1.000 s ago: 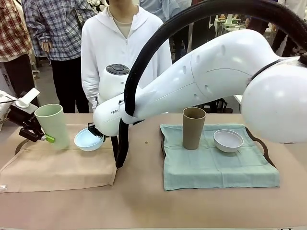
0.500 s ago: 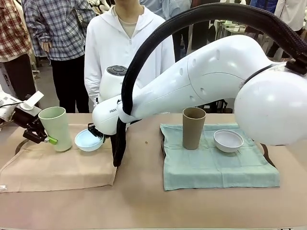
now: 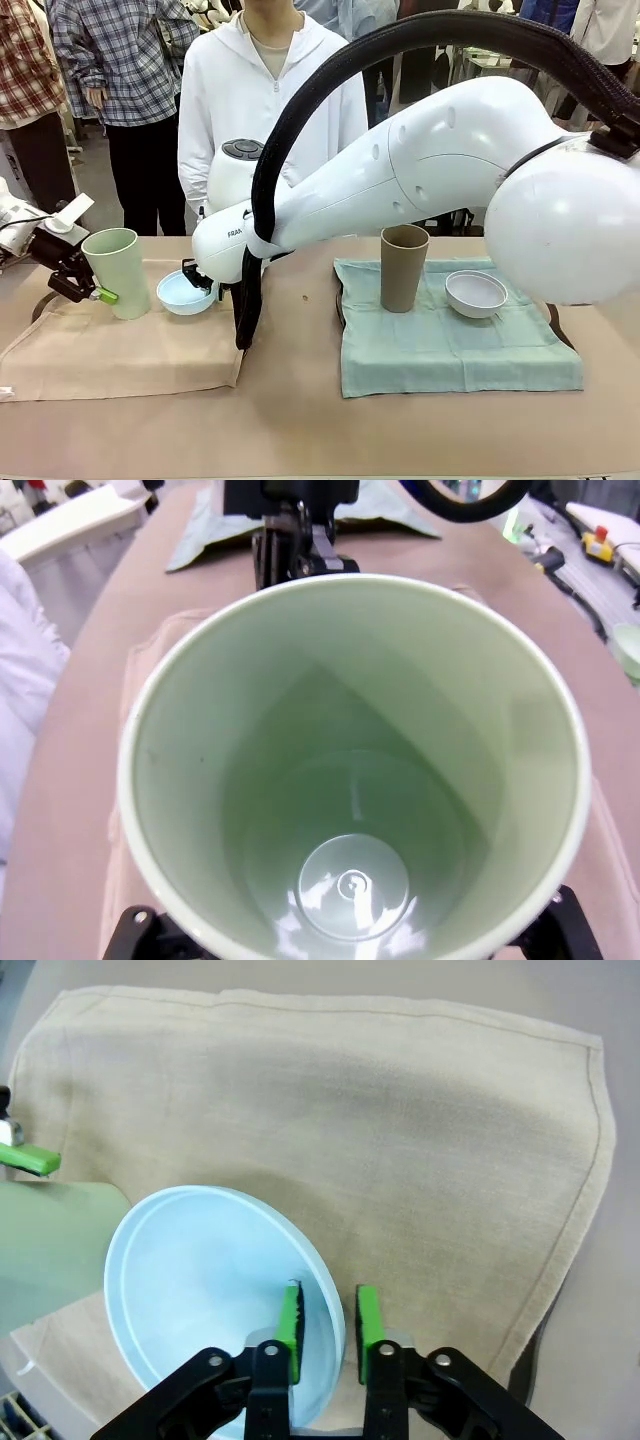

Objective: Set up a tray with a mat and arrange the tableware.
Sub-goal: Place the Picnic Bowl and Reusable plastic cup back onto the Handle tray in front of the human's position.

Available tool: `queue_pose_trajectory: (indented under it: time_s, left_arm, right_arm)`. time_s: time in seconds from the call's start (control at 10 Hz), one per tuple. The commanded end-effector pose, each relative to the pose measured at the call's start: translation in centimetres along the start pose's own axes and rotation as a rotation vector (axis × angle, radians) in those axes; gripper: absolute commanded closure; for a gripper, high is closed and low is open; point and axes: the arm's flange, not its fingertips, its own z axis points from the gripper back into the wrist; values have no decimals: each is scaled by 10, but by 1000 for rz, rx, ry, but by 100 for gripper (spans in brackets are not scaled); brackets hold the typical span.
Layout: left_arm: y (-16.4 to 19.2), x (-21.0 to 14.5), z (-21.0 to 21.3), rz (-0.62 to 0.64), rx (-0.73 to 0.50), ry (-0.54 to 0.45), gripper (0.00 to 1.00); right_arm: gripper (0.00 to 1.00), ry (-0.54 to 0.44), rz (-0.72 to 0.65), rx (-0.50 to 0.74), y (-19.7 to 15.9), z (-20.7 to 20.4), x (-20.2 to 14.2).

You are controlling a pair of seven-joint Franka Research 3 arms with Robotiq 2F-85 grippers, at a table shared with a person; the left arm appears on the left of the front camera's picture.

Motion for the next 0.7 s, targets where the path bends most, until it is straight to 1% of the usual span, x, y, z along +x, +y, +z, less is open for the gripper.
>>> queue_pose_trajectory:
  time_s: [0.0, 0.1, 0.2, 0.3, 0.4, 0.5, 0.6]
  left_arm:
    - [2, 2, 5, 8, 5, -7, 0]
    - [2, 3, 7, 19, 5, -1, 0]
    - [1, 3, 13, 35, 6, 2, 0]
    - [1, 3, 18, 52, 14, 15, 0]
    - [0, 4, 25, 70, 22, 27, 0]
    - [-3, 7, 34, 83, 27, 52, 0]
    - [-9, 12, 44, 111, 29, 106, 0]
  right_arm:
    - [71, 16, 33, -25, 1, 9, -2]
    - [0, 3, 46, -40, 1, 17, -4]
    - [51, -12, 62, -49, 2, 28, -8]
    - [0, -26, 69, -50, 2, 36, -11]
    - [31, -37, 77, -54, 1, 43, -14]
    - [32, -42, 86, -61, 1, 50, -16]
    - [13, -41, 97, -82, -1, 57, -20]
